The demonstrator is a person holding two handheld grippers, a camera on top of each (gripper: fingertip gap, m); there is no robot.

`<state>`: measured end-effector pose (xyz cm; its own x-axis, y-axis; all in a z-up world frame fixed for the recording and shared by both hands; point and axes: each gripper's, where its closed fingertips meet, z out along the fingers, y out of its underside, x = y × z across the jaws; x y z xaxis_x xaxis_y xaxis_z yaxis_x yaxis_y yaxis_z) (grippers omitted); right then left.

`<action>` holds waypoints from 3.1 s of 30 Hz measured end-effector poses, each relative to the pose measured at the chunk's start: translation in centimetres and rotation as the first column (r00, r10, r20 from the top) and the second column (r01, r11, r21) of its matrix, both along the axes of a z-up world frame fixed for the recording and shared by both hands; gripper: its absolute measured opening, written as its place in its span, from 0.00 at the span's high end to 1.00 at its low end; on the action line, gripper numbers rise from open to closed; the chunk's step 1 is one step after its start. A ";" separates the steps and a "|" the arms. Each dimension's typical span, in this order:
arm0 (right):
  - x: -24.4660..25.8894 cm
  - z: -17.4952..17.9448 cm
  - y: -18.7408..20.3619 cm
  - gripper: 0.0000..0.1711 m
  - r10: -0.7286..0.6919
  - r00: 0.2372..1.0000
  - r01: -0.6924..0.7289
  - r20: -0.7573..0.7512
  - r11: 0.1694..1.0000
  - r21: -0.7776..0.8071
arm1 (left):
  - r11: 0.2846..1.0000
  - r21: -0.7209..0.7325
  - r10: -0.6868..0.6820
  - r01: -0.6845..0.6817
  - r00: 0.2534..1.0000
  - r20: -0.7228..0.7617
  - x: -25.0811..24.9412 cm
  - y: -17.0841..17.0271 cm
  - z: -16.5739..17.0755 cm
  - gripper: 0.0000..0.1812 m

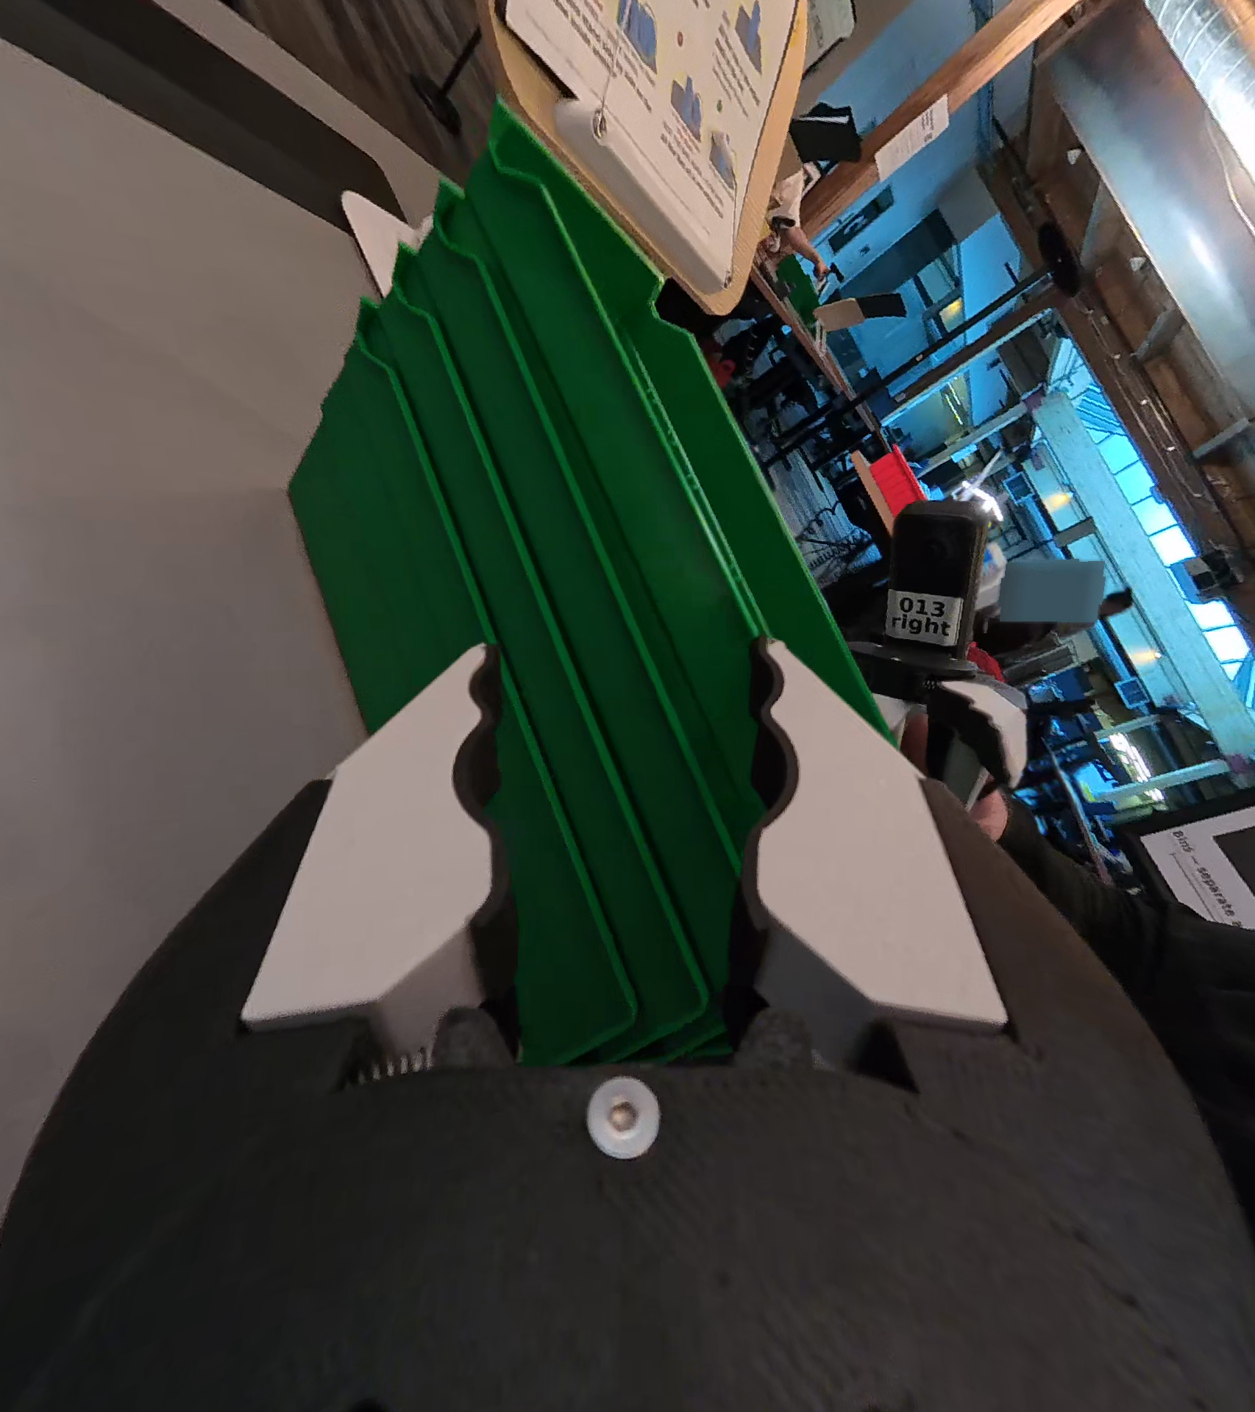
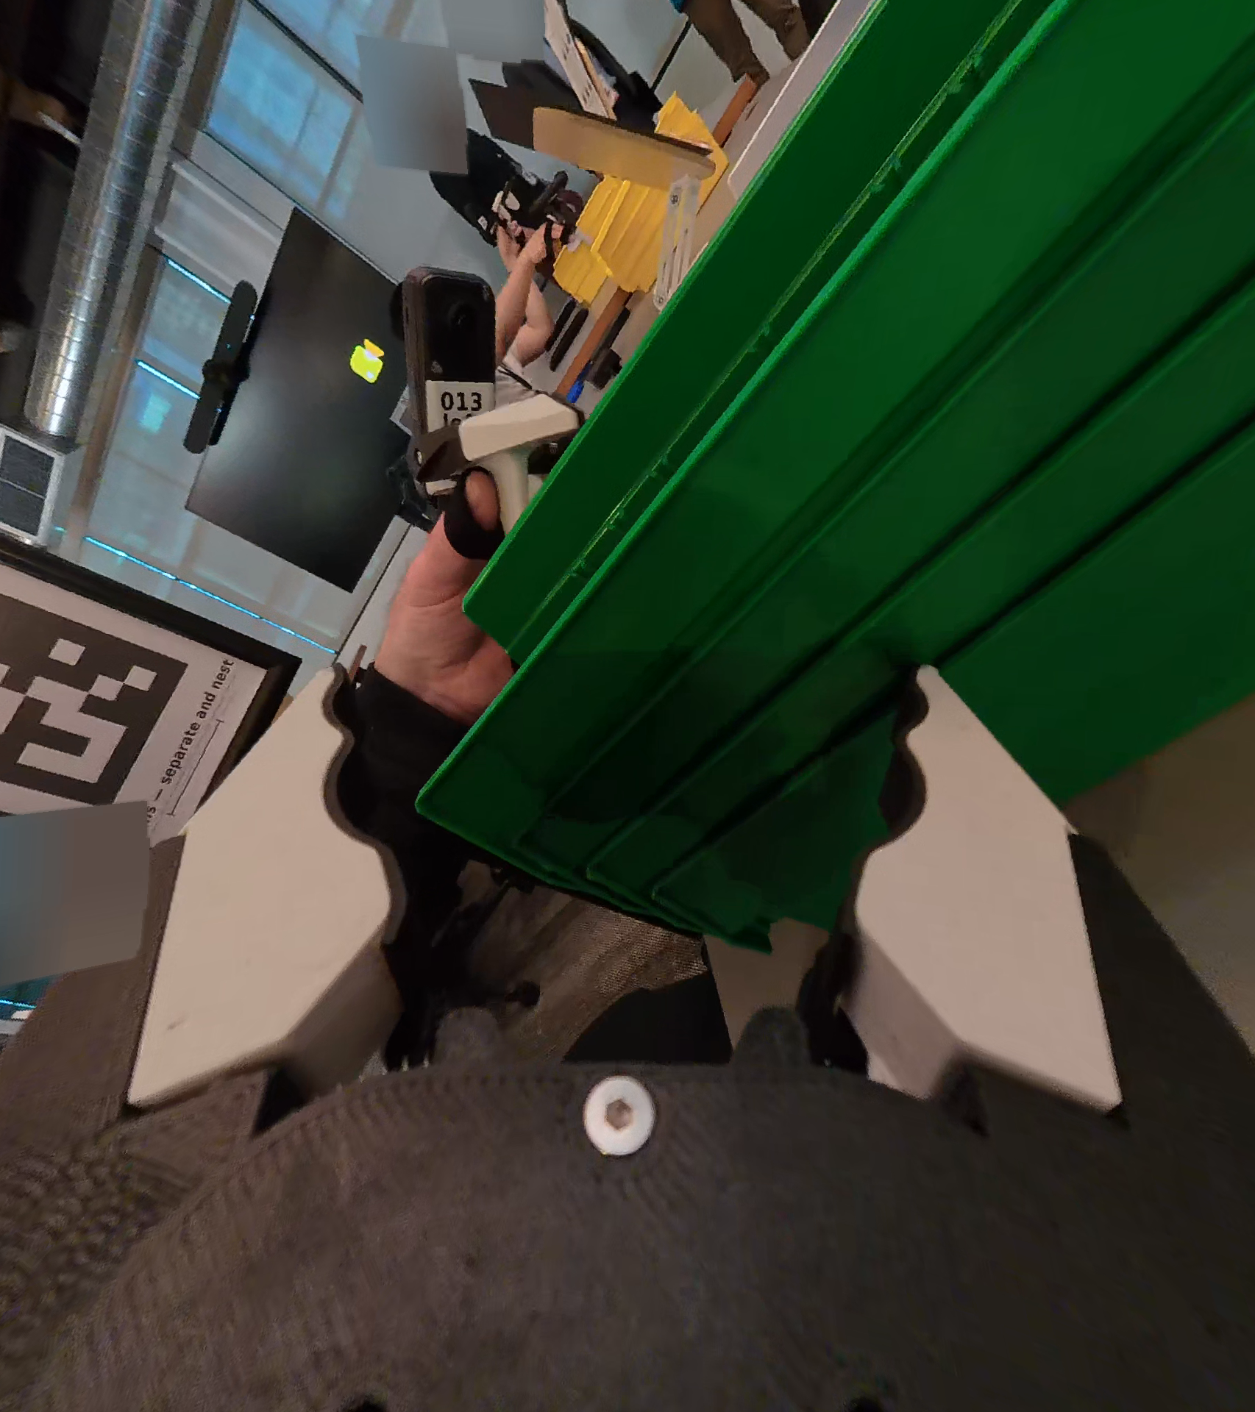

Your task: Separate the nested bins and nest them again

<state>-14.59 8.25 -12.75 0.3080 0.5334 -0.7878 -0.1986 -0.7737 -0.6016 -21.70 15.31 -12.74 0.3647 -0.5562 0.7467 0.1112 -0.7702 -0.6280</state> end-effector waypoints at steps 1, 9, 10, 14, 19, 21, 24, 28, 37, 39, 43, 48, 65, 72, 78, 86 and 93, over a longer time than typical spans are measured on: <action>0.3 0.1 0.0 0.20 0.001 1.000 -0.001 0.002 1.000 0.002 | 1.000 0.007 0.016 -0.016 1.000 -0.004 -0.4 0.2 0.4 0.63; 6.2 -0.6 -1.0 0.23 -0.031 0.996 0.027 0.089 0.999 0.045 | 0.991 0.118 0.109 -0.070 0.926 -0.361 0.7 -0.8 4.0 0.28; 7.1 -0.8 -1.2 0.24 -0.038 0.994 0.033 0.099 0.998 0.048 | 0.992 0.118 0.094 -0.047 0.897 -0.432 1.7 -1.3 4.2 0.23; 10.3 -2.2 -2.1 0.26 -0.059 0.989 0.054 0.138 0.998 0.037 | 0.990 0.143 0.091 0.006 0.746 -0.660 5.3 -2.0 3.8 0.21; 13.5 -3.9 -2.5 0.28 -0.097 0.978 0.093 0.183 0.995 0.031 | 0.997 0.071 0.044 0.026 0.565 -0.824 7.6 -1.0 0.5 0.18; 14.1 -4.1 -2.5 0.28 -0.102 0.977 0.098 0.186 0.995 0.029 | 0.999 0.052 0.046 -0.002 0.507 -0.861 7.5 -0.3 -0.4 0.20; 14.3 -4.1 -2.4 0.29 -0.100 0.975 0.094 0.200 0.995 0.039 | 1.000 0.021 0.022 -0.009 0.472 -0.881 7.5 -0.2 -1.0 0.30; 14.1 -4.7 -2.5 0.30 -0.082 0.975 0.079 0.205 0.997 0.027 | 1.000 0.013 0.017 -0.011 0.479 -0.878 7.5 -0.2 -0.9 0.35; 14.0 -5.6 -2.5 0.31 -0.069 0.977 0.070 0.204 0.998 -0.001 | 0.998 0.059 0.054 -0.007 0.511 -0.858 7.5 0.0 -0.4 0.44; 14.0 -5.7 -2.5 0.31 -0.068 0.977 0.070 0.204 0.998 -0.004 | 0.998 0.070 0.063 -0.007 0.517 -0.854 7.4 0.1 -0.1 0.44; 13.9 -5.9 -2.5 0.32 -0.063 0.977 0.066 0.203 0.998 -0.011 | 0.996 0.087 0.077 -0.006 0.520 -0.851 7.3 0.2 0.3 0.45; 13.9 -6.1 -2.5 0.32 -0.060 0.977 0.064 0.204 0.998 -0.015 | 0.995 0.104 0.092 -0.009 0.541 -0.836 7.2 0.4 1.0 0.45; 15.7 -4.6 -2.0 0.32 -0.096 0.979 0.097 0.180 0.995 0.003 | 0.962 0.272 0.208 0.012 0.612 -0.763 8.8 0.7 9.5 0.45; 20.7 -2.6 -1.8 0.32 -0.190 0.970 0.188 0.148 0.982 0.030 | 0.934 0.332 0.159 0.133 0.677 -0.718 15.5 -0.7 12.9 0.45; 28.7 -2.0 -2.9 0.31 -0.327 0.933 0.323 0.152 0.945 0.051 | 0.916 0.297 0.039 0.270 0.676 -0.736 25.0 -2.8 8.5 0.44; 35.7 -2.8 -4.4 0.34 -0.460 0.875 0.461 0.151 0.887 0.028 | 0.918 0.158 -0.129 0.362 0.654 -0.746 32.5 -6.1 -3.0 0.44; 34.9 -3.8 -2.9 0.41 -0.480 0.851 0.486 0.213 0.873 0.028 | 0.932 0.136 -0.152 0.337 0.702 -0.696 34.9 -7.8 -7.4 0.42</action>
<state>20.32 5.32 -16.56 0.6787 0.2554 -0.6886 -0.4249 -0.6282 -0.6518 13.19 7.49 -20.15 0.5371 -0.8202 0.1971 -0.5758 -0.5272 -0.6249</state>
